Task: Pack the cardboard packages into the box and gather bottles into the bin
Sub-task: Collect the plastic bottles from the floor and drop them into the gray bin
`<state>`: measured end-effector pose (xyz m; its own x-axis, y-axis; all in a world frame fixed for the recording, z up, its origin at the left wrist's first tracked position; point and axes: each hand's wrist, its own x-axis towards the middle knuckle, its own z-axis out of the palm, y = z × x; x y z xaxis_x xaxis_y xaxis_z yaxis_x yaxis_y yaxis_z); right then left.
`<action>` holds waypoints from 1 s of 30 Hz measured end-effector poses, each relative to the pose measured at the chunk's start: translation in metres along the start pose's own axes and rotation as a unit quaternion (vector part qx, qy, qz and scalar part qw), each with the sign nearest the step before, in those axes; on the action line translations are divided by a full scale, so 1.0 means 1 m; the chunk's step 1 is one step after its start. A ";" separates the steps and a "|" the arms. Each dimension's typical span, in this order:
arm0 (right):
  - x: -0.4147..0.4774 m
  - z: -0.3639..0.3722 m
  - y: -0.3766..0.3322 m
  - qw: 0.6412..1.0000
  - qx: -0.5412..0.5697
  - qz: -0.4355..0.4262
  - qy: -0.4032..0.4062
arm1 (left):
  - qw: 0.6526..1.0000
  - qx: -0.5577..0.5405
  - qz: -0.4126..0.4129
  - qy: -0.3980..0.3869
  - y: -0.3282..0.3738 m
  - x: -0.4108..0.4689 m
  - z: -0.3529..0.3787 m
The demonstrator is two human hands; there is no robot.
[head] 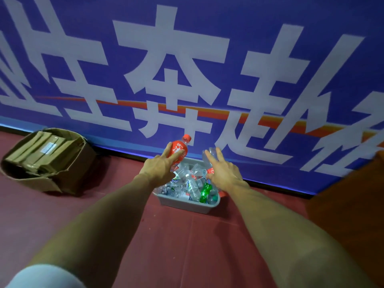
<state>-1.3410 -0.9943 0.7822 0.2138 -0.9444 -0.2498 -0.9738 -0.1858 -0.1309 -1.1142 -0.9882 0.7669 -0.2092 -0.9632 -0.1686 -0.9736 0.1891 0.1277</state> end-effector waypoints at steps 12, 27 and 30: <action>0.171 0.076 0.013 0.997 0.023 0.067 -0.039 | 0.997 -0.025 0.050 -0.052 -0.065 0.180 0.082; 0.399 0.390 0.155 0.989 0.044 0.143 -0.008 | 0.997 -0.014 0.059 -0.041 -0.088 0.423 0.413; 0.430 0.435 0.167 0.988 0.050 0.146 -0.009 | 0.997 -0.021 0.070 -0.040 -0.091 0.453 0.463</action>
<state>-1.3782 -1.3138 0.2357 -0.0727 -0.9487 -0.3076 -0.9818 0.1224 -0.1454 -1.1625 -1.3533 0.2259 -0.3504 -0.9094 -0.2242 -0.9303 0.3102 0.1959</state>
